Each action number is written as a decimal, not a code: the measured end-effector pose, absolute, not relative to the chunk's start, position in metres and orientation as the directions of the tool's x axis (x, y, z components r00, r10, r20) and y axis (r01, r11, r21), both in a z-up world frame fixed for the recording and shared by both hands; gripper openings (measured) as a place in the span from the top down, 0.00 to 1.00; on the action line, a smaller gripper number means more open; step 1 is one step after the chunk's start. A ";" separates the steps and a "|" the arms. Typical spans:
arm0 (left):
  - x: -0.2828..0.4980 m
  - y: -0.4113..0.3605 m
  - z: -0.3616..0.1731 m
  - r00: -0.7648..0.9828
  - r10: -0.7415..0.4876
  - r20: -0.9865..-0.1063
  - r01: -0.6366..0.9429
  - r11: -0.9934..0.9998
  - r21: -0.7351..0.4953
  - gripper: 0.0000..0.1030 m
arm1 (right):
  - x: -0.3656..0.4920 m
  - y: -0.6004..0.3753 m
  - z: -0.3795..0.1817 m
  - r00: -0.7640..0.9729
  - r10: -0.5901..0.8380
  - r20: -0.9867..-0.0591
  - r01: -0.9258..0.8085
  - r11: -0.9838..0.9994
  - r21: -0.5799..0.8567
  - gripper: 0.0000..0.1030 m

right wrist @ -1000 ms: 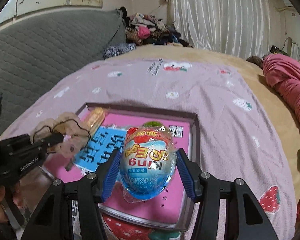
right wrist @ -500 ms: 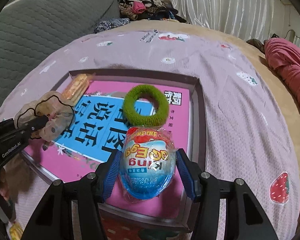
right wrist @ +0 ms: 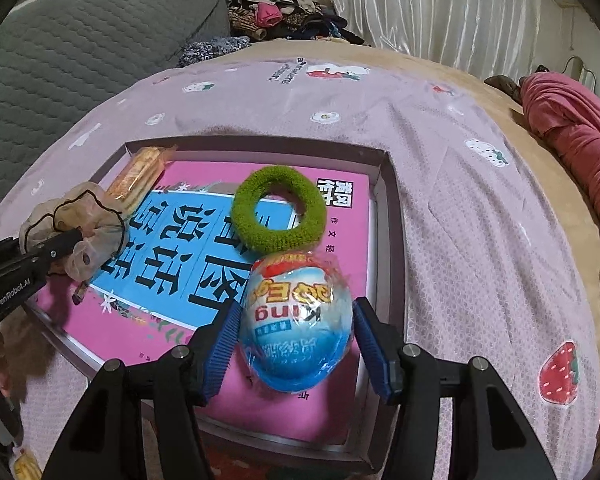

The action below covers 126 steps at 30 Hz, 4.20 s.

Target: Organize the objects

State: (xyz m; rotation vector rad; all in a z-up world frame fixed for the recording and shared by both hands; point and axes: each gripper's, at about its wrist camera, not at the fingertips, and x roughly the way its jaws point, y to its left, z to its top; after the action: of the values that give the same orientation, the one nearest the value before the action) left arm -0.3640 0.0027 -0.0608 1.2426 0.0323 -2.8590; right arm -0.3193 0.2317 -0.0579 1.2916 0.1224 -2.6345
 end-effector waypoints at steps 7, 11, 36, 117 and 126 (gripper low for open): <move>-0.356 0.001 -0.051 -0.704 0.008 -0.710 0.018 -0.999 -0.029 0.43 | -0.315 0.231 -0.049 -0.610 -0.159 -0.776 0.224 -0.974 0.025 0.30; -0.352 -0.001 -0.045 -0.720 -0.005 -0.694 0.024 -1.000 -0.017 0.24 | -0.312 0.231 -0.041 -0.623 -0.153 -0.767 0.217 -0.976 0.019 0.22; -0.255 -0.005 0.047 -0.764 -0.006 -0.645 0.038 -0.999 -0.035 0.16 | -0.225 0.222 0.091 -0.751 -0.192 -0.632 0.239 -0.971 0.011 0.09; -0.090 0.075 -0.018 -0.598 -0.008 -0.802 -0.135 -0.985 0.110 0.16 | -0.083 0.204 0.065 -0.656 -0.168 -0.736 0.356 -0.928 -0.105 0.04; -0.096 0.078 -0.027 -0.583 -0.014 -0.812 -0.136 -0.984 0.114 0.16 | -0.099 0.200 0.042 -0.622 -0.133 -0.771 0.350 -0.929 -0.123 0.04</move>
State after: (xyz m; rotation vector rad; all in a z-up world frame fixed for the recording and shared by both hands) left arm -0.0959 0.0779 -0.0271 1.4629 -0.2637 -2.8454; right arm -0.0988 0.1996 0.0416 1.1960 0.3812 -2.5805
